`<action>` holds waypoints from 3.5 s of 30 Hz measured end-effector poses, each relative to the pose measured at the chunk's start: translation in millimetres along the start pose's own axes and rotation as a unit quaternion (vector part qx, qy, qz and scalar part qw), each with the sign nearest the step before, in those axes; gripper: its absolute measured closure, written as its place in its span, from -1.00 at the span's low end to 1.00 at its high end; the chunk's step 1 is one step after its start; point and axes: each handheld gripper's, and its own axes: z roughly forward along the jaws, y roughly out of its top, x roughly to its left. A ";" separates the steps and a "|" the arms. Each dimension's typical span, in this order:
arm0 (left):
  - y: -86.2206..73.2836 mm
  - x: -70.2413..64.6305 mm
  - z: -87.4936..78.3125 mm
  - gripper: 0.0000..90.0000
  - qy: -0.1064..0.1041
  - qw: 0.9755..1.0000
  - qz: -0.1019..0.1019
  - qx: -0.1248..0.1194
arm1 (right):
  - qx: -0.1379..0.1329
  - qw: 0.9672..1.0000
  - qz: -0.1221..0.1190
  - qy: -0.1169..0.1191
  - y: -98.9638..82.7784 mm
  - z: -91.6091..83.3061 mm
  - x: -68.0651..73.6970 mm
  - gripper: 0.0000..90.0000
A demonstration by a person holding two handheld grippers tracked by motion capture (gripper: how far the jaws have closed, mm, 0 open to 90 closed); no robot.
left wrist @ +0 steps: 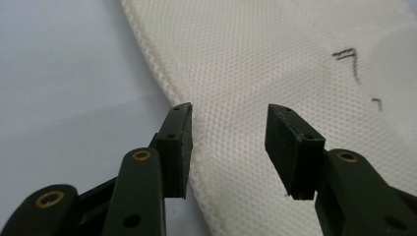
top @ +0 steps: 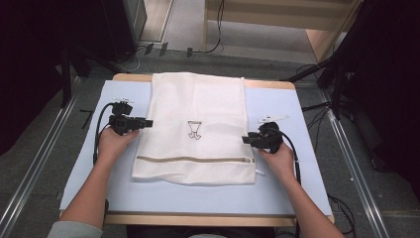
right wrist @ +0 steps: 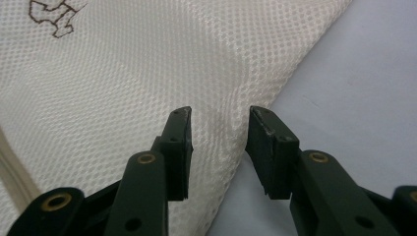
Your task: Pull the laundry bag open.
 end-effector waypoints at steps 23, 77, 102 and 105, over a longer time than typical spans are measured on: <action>-3.6 -55.9 -12.8 0.04 -0.046 0.998 0.051 -0.007 | 0.028 0.998 -0.016 0.046 -29.6 -29.0 21.5 0.86; -1.2 -141.0 31.3 -0.03 -0.110 0.982 0.150 0.025 | 0.044 0.995 -0.080 0.032 -43.9 -29.2 35.0 1.00; -18.1 -208.1 69.9 0.27 -0.149 0.967 0.198 0.058 | 0.042 0.996 -0.064 0.046 -45.2 -29.1 31.8 1.00; -20.0 -215.0 77.0 0.44 -0.159 0.965 0.196 0.072 | 0.042 0.996 -0.063 0.046 -45.3 -29.0 31.4 1.00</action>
